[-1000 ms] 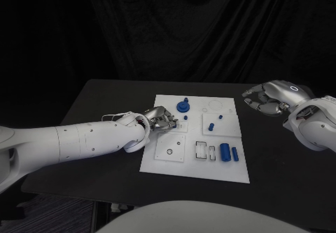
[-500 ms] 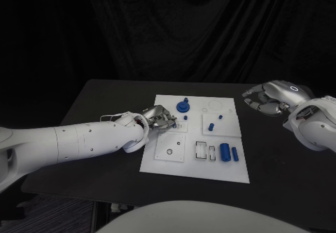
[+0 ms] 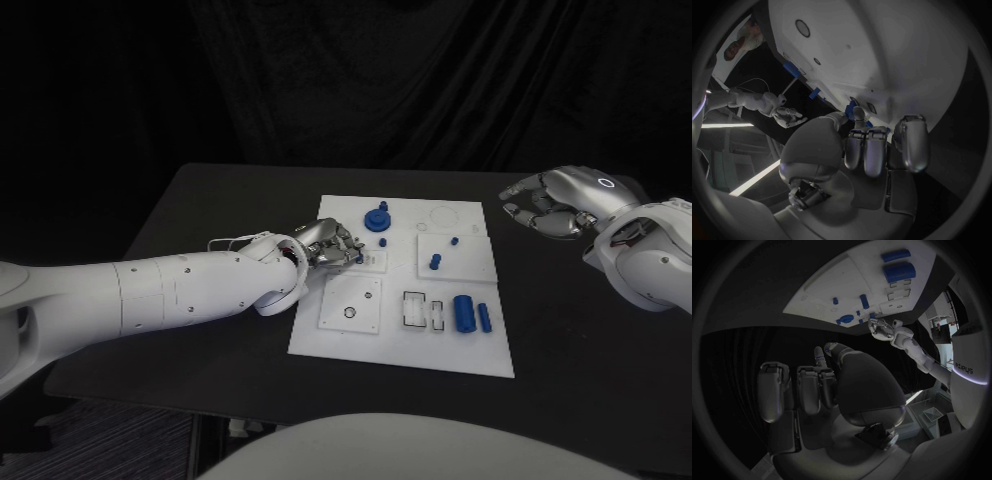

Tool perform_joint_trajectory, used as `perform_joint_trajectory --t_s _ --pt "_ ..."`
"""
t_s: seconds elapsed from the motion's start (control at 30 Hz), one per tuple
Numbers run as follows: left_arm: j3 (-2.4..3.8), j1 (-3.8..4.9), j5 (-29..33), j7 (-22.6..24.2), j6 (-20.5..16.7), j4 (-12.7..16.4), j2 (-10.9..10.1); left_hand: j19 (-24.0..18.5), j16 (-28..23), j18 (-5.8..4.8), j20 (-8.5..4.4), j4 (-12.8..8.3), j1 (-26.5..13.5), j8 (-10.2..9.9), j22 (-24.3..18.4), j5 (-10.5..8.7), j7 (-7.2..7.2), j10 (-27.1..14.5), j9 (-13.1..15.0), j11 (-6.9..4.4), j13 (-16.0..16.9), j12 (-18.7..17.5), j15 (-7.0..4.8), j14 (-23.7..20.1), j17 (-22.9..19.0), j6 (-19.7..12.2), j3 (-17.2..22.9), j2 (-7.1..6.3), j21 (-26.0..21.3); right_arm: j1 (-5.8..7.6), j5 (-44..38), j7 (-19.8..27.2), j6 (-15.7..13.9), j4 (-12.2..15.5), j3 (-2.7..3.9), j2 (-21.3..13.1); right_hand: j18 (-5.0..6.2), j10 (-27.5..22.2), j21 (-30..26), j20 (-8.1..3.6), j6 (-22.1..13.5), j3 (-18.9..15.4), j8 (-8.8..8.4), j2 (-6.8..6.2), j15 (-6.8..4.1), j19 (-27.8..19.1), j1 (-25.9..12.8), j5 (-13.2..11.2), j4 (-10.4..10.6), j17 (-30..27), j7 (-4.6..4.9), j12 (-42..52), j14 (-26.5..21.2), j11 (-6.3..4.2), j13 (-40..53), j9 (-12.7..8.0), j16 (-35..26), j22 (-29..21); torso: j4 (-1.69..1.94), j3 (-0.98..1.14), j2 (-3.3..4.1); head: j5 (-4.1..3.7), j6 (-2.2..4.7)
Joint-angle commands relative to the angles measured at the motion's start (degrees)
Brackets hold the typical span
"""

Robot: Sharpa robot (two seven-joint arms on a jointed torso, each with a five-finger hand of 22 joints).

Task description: Assemble the parts on the task board

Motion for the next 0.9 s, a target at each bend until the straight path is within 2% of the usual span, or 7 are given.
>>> perform_joint_trajectory --t_s 0.03,0.57,0.7,0.77,0.8,0.83,0.9 --pt "0.03 -0.29 0.20 -0.54 1.19 0.15 0.10 0.61 0.15 0.74 -0.34 0.00 -0.02 -0.20 10.65 -0.34 0.13 5.87 0.77 -0.09 15.04 -0.03 -0.06 6.06 15.09 -0.10 0.34 -0.39 -0.02 -0.15 -0.12 -1.00 -0.28 -0.02 0.04 -0.06 1.16 5.97 -0.30 0.03 0.10 0.33 -0.32 -0.18 0.16 2.83 -0.13 0.32 0.11 11.24 -0.08 0.31 5.09 -0.01 15.09 -0.06 -0.22 12.96 0.00 -0.01 0.03 0.01 0.00" --pt "0.03 -0.74 0.20 -0.65 1.05 0.41 0.02 0.60 0.15 0.75 -0.29 0.30 -0.43 -0.30 10.64 -1.67 0.18 5.87 0.74 -0.04 15.04 -0.03 -0.02 6.06 15.09 0.19 0.47 -0.48 -0.05 -0.18 -0.12 -0.99 -0.26 -0.03 0.04 -0.01 1.16 5.97 -0.30 0.03 0.10 0.33 -0.32 -0.18 0.16 2.83 -0.13 0.32 0.11 11.24 -0.08 0.31 5.09 -0.01 15.09 -0.06 -0.22 12.96 0.02 -0.04 0.02 0.09 0.00" --pt "0.03 -0.76 0.20 -0.39 0.75 0.41 0.05 0.60 0.15 0.76 -0.22 0.52 -1.33 -0.50 10.64 -4.78 0.25 5.87 0.75 0.04 15.04 -0.03 0.05 6.06 15.09 0.47 0.42 -0.31 -0.06 -0.19 -0.12 -0.99 -0.23 -0.03 0.04 -0.03 1.16 5.97 -0.30 0.03 0.10 0.33 -0.32 -0.18 0.16 2.83 -0.13 0.32 0.11 11.24 -0.08 0.31 5.09 -0.01 15.09 -0.06 -0.22 12.96 0.00 -0.03 0.04 0.09 0.00" --pt "0.03 -0.77 0.20 -0.25 0.58 0.40 0.06 0.60 0.15 0.75 -0.14 0.61 -2.61 -0.66 10.64 -8.12 0.35 5.87 0.76 0.14 15.04 -0.03 0.13 6.06 15.09 0.65 -0.12 0.00 -0.05 -0.19 -0.12 -0.99 -0.22 -0.03 0.04 -0.04 1.16 5.97 -0.30 0.03 0.10 0.33 -0.32 -0.18 0.16 2.83 -0.13 0.32 0.11 11.24 -0.08 0.31 5.09 -0.01 15.09 -0.06 -0.22 12.96 -0.01 -0.04 0.05 0.09 0.00" --pt "0.03 -0.77 0.20 -0.21 0.54 0.40 0.06 0.61 0.15 0.75 -0.12 0.63 -2.96 -0.70 10.64 -9.01 0.38 5.87 0.76 0.16 15.04 -0.03 0.15 6.06 15.09 0.70 -0.30 0.09 -0.04 -0.19 -0.12 -0.99 -0.21 -0.03 0.04 -0.04 1.16 5.97 -0.30 0.03 0.10 0.33 -0.32 -0.18 0.16 2.83 -0.13 0.32 0.11 11.24 -0.08 0.31 5.09 -0.01 15.09 -0.06 -0.22 12.96 -0.02 -0.04 0.05 0.11 0.00" --pt "0.03 -0.77 0.20 -0.16 0.49 0.40 0.06 0.61 0.15 0.73 -0.04 0.74 -5.19 -0.91 10.65 -12.95 0.57 5.87 0.64 0.33 15.04 -0.03 0.28 6.06 15.09 0.88 -1.44 0.54 -0.02 -0.20 -0.12 -0.99 -0.21 -0.03 0.04 -0.04 1.16 5.97 -0.30 0.03 0.10 0.33 -0.32 -0.18 0.16 2.83 -0.13 0.32 0.11 11.24 -0.08 0.31 5.09 -0.01 15.09 -0.06 -0.22 12.96 -0.02 -0.03 0.05 0.13 0.00" --pt "0.03 -0.78 0.20 -0.08 0.46 0.39 0.07 0.61 0.15 0.74 0.05 0.77 -6.79 -1.23 10.64 -15.03 0.68 5.87 0.45 0.43 15.04 -0.03 0.35 6.06 15.09 0.93 -2.40 0.85 -0.04 -0.20 -0.12 -0.99 -0.21 -0.02 0.04 -0.05 1.16 5.97 -0.30 0.03 0.10 0.33 -0.32 -0.18 0.16 2.83 -0.13 0.32 0.11 11.24 -0.08 0.31 5.09 -0.01 15.09 -0.06 -0.22 12.96 -0.01 -0.03 0.05 0.14 0.00"
